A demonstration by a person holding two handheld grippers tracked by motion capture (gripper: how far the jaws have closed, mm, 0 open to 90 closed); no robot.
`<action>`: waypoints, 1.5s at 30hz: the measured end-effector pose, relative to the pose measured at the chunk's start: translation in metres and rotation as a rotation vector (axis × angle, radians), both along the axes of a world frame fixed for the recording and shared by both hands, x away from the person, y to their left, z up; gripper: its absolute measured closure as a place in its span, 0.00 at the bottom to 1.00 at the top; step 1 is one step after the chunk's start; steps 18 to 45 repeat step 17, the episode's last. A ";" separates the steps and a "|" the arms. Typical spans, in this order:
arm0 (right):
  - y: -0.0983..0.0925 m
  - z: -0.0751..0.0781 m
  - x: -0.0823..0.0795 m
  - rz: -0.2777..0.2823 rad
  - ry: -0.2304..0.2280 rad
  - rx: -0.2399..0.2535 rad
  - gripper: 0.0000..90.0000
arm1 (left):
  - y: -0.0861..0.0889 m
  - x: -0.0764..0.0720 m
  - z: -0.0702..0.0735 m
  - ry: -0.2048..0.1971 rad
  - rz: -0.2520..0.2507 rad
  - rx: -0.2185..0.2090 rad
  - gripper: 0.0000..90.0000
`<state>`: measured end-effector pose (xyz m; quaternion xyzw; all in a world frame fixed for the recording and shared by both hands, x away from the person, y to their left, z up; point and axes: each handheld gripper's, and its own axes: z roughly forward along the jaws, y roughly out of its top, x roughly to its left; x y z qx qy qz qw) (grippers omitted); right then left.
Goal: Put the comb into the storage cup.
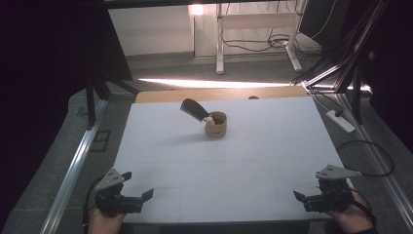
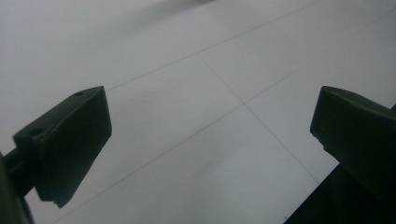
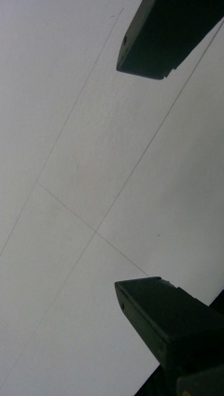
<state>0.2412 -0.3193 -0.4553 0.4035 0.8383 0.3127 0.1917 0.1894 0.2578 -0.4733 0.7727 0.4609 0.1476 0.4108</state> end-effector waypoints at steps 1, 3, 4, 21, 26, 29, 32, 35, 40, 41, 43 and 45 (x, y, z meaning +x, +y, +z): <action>0.000 0.000 0.000 0.000 0.000 0.000 0.00 | 0.000 -0.001 0.000 0.003 0.000 0.004 0.00; 0.000 0.000 0.000 0.000 0.000 -0.001 0.00 | 0.001 -0.002 -0.001 0.008 0.001 0.005 0.00; 0.000 0.000 0.000 0.000 0.000 -0.001 0.00 | 0.001 -0.002 -0.001 0.012 0.000 0.008 0.00; 0.001 0.000 0.000 0.000 -0.002 -0.007 0.00 | -0.001 -0.006 -0.003 0.029 0.026 0.040 0.02; 0.001 0.000 0.000 0.000 -0.002 -0.007 0.00 | -0.001 -0.006 -0.003 0.029 0.026 0.040 0.02; 0.001 0.000 0.000 0.000 -0.002 -0.007 0.00 | -0.001 -0.006 -0.003 0.029 0.026 0.040 0.02; 0.001 0.000 0.000 0.000 -0.002 -0.007 0.00 | -0.001 -0.006 -0.003 0.029 0.026 0.040 0.02; 0.001 0.000 0.000 0.000 -0.002 -0.007 0.00 | -0.001 -0.006 -0.003 0.029 0.026 0.040 0.02; 0.001 0.000 0.000 0.000 -0.002 -0.007 0.00 | -0.001 -0.006 -0.003 0.029 0.026 0.040 0.02; 0.001 0.000 0.000 0.000 -0.002 -0.007 0.00 | -0.001 -0.006 -0.003 0.029 0.026 0.040 0.02; 0.001 0.000 0.000 0.000 -0.002 -0.007 0.00 | -0.001 -0.006 -0.003 0.029 0.026 0.040 0.02; 0.001 0.000 0.000 0.000 -0.002 -0.007 0.00 | -0.001 -0.006 -0.003 0.029 0.026 0.040 0.02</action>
